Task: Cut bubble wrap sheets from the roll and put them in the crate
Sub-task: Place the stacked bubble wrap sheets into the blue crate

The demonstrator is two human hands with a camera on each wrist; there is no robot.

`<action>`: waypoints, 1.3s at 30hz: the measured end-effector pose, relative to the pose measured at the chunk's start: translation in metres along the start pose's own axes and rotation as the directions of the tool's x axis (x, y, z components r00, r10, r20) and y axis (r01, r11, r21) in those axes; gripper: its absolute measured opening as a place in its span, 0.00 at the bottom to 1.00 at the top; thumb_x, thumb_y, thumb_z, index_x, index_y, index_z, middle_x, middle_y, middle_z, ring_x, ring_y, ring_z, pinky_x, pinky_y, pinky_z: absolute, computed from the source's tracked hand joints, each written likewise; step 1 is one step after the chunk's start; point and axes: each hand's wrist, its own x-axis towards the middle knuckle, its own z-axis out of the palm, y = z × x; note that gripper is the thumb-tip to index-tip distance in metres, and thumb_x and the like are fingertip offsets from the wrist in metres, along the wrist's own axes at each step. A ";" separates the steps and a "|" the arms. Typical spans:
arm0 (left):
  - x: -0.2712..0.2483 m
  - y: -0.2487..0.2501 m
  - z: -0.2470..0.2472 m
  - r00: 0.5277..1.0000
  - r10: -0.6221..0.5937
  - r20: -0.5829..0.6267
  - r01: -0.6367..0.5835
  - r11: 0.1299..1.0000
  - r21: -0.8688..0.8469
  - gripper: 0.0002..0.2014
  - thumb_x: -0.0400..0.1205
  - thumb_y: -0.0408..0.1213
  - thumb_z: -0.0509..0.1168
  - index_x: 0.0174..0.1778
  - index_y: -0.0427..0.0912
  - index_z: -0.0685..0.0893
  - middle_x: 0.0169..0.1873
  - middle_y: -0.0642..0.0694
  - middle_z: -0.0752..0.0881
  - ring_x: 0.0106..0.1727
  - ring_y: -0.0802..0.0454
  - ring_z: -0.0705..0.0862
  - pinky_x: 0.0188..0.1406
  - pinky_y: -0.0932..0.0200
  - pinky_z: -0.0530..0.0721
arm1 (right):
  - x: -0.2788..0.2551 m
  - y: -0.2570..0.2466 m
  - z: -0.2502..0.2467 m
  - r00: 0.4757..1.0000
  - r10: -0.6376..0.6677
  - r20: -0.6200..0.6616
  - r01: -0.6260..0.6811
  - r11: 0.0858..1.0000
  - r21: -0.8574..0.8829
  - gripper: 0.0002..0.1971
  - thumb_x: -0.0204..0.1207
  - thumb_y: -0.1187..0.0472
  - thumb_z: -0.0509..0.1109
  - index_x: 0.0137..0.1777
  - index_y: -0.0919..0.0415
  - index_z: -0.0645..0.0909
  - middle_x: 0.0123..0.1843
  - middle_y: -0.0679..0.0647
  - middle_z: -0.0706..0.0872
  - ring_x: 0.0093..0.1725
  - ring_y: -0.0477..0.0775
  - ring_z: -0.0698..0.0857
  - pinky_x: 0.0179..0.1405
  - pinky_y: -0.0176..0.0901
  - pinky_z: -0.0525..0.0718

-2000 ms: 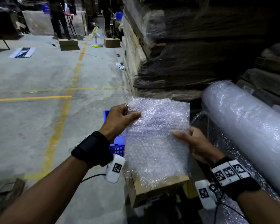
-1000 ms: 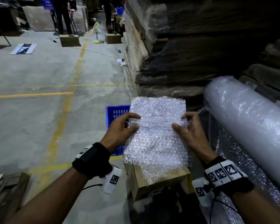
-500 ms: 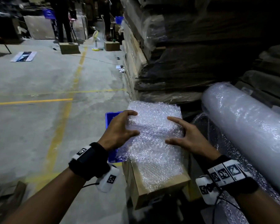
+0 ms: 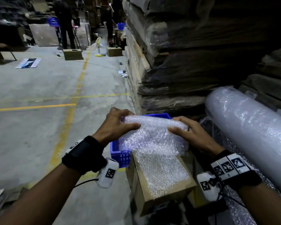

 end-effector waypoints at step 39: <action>-0.041 -0.028 -0.041 0.957 -0.237 0.165 0.272 0.931 -0.242 0.49 0.70 0.33 0.83 0.83 0.49 0.63 0.64 0.41 0.83 0.56 0.43 0.87 0.59 0.47 0.88 | -0.009 -0.007 0.053 0.972 0.233 -0.012 -0.198 0.852 0.485 0.23 0.70 0.73 0.78 0.66 0.68 0.80 0.54 0.62 0.92 0.49 0.60 0.93 0.42 0.47 0.92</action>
